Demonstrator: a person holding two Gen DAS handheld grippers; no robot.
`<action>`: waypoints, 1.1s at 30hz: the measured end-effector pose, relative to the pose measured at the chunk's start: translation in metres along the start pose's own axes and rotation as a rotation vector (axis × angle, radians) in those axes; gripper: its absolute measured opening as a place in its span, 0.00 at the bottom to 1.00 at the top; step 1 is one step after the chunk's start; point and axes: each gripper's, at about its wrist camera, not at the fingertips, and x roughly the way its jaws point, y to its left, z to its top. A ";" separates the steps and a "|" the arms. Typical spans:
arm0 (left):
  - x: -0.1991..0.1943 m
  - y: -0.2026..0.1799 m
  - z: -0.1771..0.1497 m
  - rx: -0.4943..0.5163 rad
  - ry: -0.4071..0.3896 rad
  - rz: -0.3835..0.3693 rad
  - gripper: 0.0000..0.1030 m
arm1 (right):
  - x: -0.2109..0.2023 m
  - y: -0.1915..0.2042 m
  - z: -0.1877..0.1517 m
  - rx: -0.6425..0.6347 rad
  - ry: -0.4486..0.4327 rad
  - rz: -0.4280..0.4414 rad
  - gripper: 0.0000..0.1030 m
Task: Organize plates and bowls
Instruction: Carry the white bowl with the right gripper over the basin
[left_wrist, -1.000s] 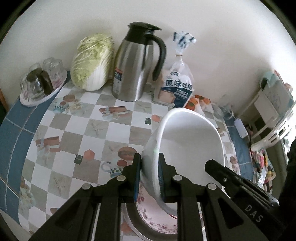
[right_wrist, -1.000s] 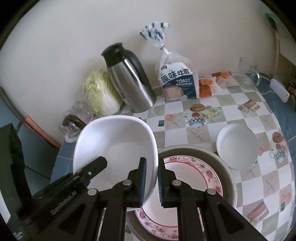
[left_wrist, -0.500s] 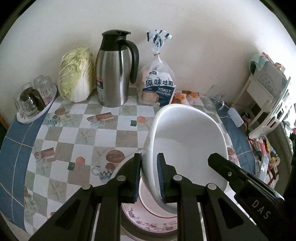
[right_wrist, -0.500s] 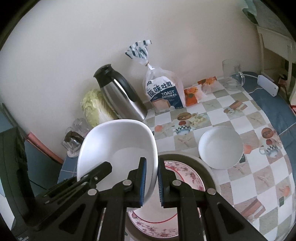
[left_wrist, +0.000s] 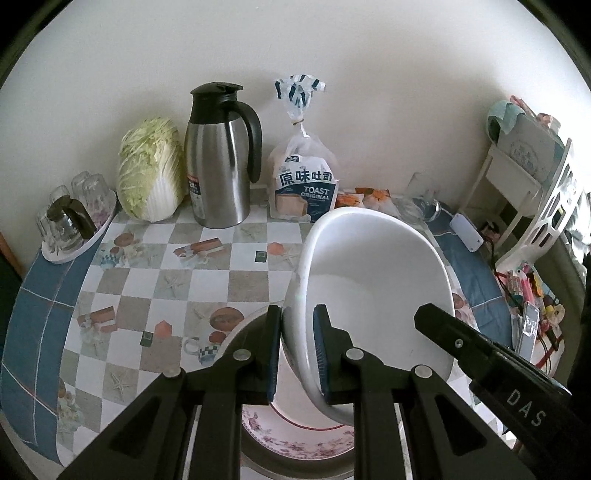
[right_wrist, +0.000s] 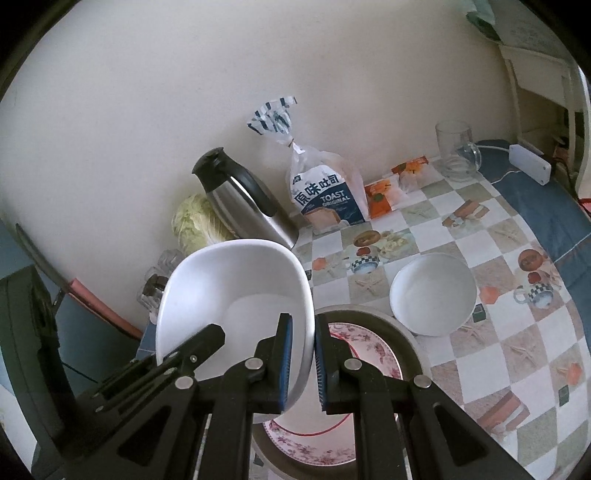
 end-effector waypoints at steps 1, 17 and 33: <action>0.000 -0.001 0.000 0.001 0.000 0.002 0.18 | 0.000 -0.001 0.000 0.003 0.002 -0.001 0.13; 0.021 -0.002 -0.008 0.001 0.093 0.010 0.18 | 0.010 -0.011 -0.005 0.018 0.044 -0.013 0.14; 0.056 0.007 -0.021 -0.013 0.220 0.044 0.18 | 0.046 -0.012 -0.020 -0.009 0.157 -0.071 0.14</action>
